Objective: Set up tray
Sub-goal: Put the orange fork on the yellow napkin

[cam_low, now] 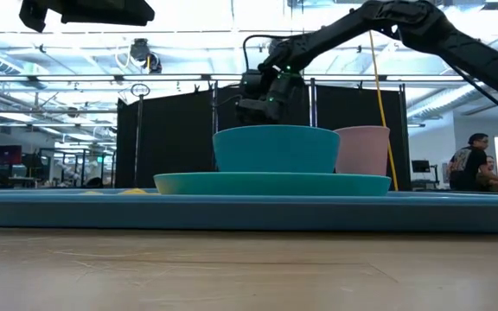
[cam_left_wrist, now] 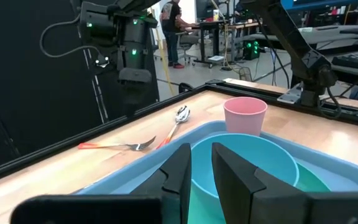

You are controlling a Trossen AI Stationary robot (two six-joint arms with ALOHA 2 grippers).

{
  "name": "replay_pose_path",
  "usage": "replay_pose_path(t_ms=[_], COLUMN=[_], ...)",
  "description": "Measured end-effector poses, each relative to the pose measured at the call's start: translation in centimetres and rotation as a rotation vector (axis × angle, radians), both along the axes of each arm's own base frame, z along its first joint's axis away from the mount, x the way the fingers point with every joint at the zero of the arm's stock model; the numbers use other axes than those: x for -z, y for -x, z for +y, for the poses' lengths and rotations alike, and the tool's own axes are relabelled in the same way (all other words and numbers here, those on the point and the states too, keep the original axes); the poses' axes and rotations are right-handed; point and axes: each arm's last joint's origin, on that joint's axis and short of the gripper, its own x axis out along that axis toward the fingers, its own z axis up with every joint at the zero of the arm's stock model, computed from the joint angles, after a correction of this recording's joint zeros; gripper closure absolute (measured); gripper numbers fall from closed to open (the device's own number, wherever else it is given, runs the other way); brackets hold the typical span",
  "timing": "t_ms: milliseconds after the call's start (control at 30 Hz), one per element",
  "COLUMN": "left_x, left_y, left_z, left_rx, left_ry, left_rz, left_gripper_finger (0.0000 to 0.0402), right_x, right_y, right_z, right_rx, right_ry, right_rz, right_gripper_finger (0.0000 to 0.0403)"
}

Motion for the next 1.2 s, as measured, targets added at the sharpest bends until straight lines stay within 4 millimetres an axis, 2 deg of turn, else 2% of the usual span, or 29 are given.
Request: replay_pose_path(t_ms=[233,667,900,1067,1200], left_x=[0.0,0.0,0.0,0.1,0.2], left_y=[0.0,0.0,0.0,0.0,-0.6], left_z=[0.0,0.0,0.0,0.1,1.0], left_rx=[-0.001,0.000,0.000,-0.001,-0.029], left_ry=[0.002,0.011,0.011,0.000,0.021], left_rz=[0.003,0.009,0.009,0.021,0.057], left_gripper_finger=[0.0332,0.0332,0.0332,0.0332,0.0332], right_x=[1.0,4.5,5.5,5.0,2.8], right_y=[-0.8,-0.3,-0.3,-0.4,0.1], right_z=[1.2,1.4,1.5,1.3,1.6], right_rx=[-0.036,-0.037,-0.041,-0.054,-0.053], right_ry=[0.007,-0.010,-0.003,0.027,0.077], right_rz=[-0.005,0.023,0.012,-0.017,-0.031], right_gripper_finger=[0.0209,0.0209,0.0209,0.0209,0.0209])
